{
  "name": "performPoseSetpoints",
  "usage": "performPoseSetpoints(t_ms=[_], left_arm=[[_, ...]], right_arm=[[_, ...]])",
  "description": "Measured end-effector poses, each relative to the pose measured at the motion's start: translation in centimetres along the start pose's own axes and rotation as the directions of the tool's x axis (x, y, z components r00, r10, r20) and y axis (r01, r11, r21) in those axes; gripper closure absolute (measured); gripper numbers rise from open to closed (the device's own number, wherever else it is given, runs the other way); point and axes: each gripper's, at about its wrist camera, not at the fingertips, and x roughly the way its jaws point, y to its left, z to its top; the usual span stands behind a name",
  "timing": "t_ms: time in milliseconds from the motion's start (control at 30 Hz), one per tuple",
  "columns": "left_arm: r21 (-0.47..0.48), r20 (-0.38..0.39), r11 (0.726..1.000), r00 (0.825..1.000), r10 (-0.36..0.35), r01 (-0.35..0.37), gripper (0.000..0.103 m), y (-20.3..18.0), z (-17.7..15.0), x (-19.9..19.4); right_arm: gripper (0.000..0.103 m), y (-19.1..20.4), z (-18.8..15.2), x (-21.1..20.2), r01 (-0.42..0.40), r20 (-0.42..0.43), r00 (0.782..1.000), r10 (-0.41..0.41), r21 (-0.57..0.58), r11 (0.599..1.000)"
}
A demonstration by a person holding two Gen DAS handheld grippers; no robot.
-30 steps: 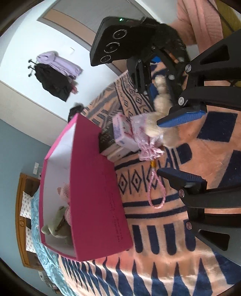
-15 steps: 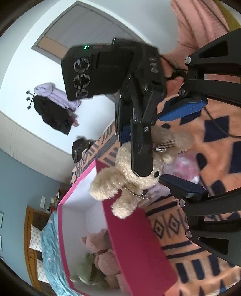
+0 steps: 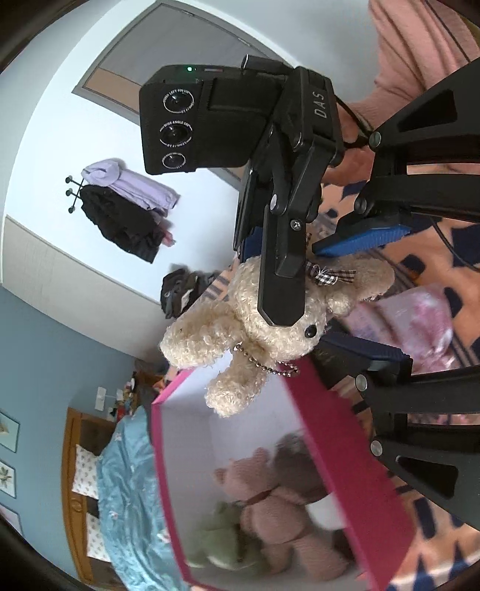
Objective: Organize objects
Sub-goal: 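Carry the teddy bear with the right gripper and release it into the box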
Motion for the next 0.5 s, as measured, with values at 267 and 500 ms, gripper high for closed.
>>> performPoseSetpoints(t_ms=[267, 500], left_arm=[[0.014, 0.011, 0.998, 0.998, 0.068, -0.068, 0.060, 1.0, 2.9, 0.6], [0.018, 0.003, 0.993, 0.993, 0.118, -0.118, 0.060, 2.6, 5.2, 1.6]], right_arm=[[0.068, -1.7, 3.1, 1.2, 0.005, 0.022, 1.000, -0.004, -0.009, 1.000], [0.068, -3.9, 5.9, 2.7, 0.013, 0.033, 0.999, -0.014, 0.019, 1.000]])
